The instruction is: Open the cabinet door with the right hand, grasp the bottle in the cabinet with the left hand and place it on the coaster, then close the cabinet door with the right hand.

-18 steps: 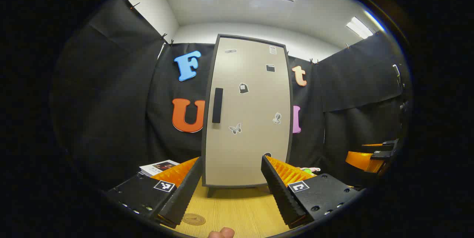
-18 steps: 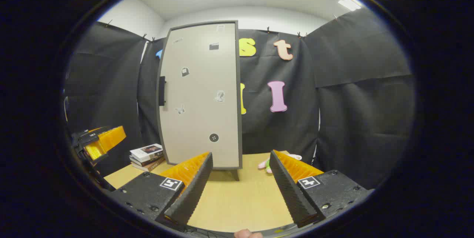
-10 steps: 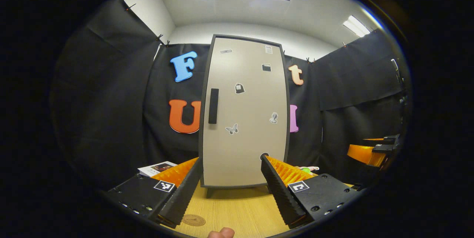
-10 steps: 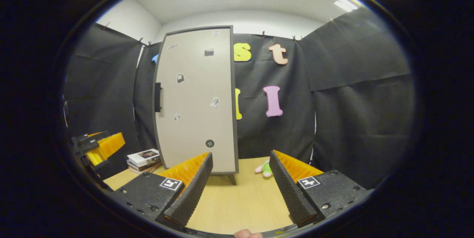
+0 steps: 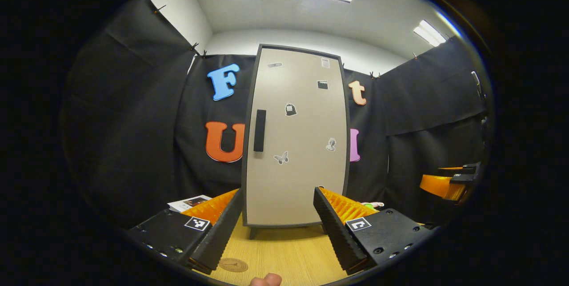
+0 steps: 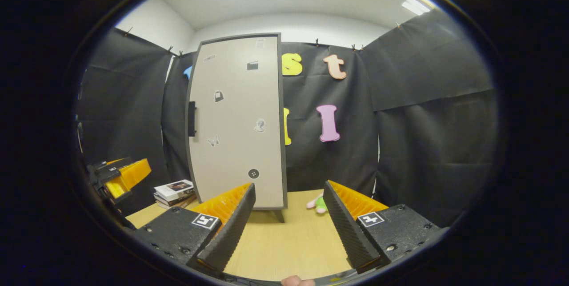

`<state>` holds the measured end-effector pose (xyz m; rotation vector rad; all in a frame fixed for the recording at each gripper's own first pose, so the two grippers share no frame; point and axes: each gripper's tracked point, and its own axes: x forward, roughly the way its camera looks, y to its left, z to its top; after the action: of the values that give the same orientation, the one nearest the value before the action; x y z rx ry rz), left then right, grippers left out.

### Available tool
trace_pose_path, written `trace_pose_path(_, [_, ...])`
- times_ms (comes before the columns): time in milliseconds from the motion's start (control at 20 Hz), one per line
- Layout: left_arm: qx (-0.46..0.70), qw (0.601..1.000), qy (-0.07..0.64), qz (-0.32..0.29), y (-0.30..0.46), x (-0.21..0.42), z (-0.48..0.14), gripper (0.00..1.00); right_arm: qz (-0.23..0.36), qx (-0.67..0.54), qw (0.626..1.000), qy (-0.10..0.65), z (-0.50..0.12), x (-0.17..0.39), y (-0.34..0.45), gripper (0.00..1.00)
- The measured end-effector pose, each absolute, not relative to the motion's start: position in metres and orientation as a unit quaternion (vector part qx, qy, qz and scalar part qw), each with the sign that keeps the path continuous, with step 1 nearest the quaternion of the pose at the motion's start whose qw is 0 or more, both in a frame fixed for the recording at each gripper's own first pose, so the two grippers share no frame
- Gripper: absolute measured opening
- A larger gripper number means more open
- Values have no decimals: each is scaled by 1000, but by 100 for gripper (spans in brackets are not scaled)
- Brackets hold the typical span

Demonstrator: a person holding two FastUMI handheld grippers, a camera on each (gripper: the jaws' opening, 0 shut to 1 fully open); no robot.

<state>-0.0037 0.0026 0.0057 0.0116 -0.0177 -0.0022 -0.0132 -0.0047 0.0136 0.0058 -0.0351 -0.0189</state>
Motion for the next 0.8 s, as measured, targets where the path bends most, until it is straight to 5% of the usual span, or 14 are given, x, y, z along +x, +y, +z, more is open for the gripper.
trace_pose_path(500, [13,1000,-7,5,5,-8,8,95,10,-9,1000,-17,16,-7,6,94])
trace_pose_path(800, [18,1000,-4,10,5,-17,9,95,95,-27,995,-27,54,40,52,100])
